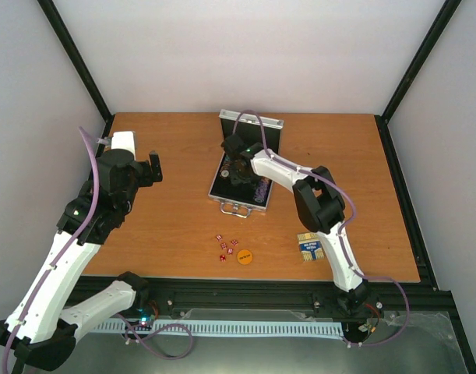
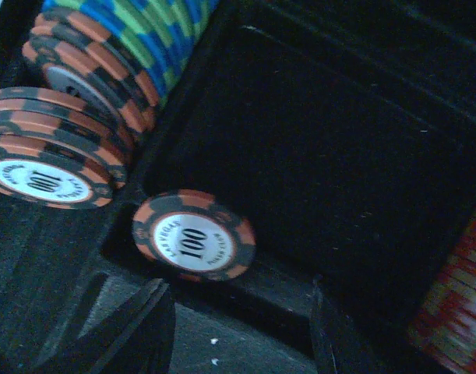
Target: Pack up texas hold em set
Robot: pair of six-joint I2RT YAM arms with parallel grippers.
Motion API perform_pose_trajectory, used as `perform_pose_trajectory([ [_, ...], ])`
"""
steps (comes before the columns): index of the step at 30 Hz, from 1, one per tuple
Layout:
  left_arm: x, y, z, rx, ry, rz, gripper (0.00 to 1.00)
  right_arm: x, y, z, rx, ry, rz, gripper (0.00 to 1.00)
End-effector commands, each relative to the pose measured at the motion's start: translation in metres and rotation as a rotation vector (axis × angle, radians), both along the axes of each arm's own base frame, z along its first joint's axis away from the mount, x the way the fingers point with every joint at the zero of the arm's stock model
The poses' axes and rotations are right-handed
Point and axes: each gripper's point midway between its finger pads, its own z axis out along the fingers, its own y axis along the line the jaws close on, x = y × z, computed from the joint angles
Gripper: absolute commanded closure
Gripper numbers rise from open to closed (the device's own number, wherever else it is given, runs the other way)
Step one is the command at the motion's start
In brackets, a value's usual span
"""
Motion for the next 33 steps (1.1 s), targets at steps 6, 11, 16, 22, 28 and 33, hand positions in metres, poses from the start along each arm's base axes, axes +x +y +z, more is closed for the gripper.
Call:
perform_pose_trajectory([
  [6,0.001,-0.001,0.004,-0.022,-0.008,0.002,0.00,0.000,-0.003,0.040,0.010,-0.063,0.011,0.45],
  [11,0.000,0.000,0.004,-0.020,-0.008,0.003,0.00,-0.002,0.004,0.030,0.024,-0.039,0.019,0.27],
  [16,-0.002,0.002,0.005,-0.015,-0.013,0.007,0.00,-0.001,0.007,0.016,0.009,-0.016,0.026,0.26],
  [22,-0.003,0.004,0.005,-0.008,-0.013,0.014,0.00,0.008,0.004,0.002,-0.027,-0.017,0.036,0.28],
  [28,-0.003,0.004,0.004,-0.004,-0.008,0.017,0.00,0.013,0.000,-0.009,-0.033,-0.005,0.043,0.31],
  [33,-0.001,0.003,0.004,-0.003,-0.005,0.016,0.00,0.016,-0.004,-0.017,-0.054,-0.010,0.035,0.35],
])
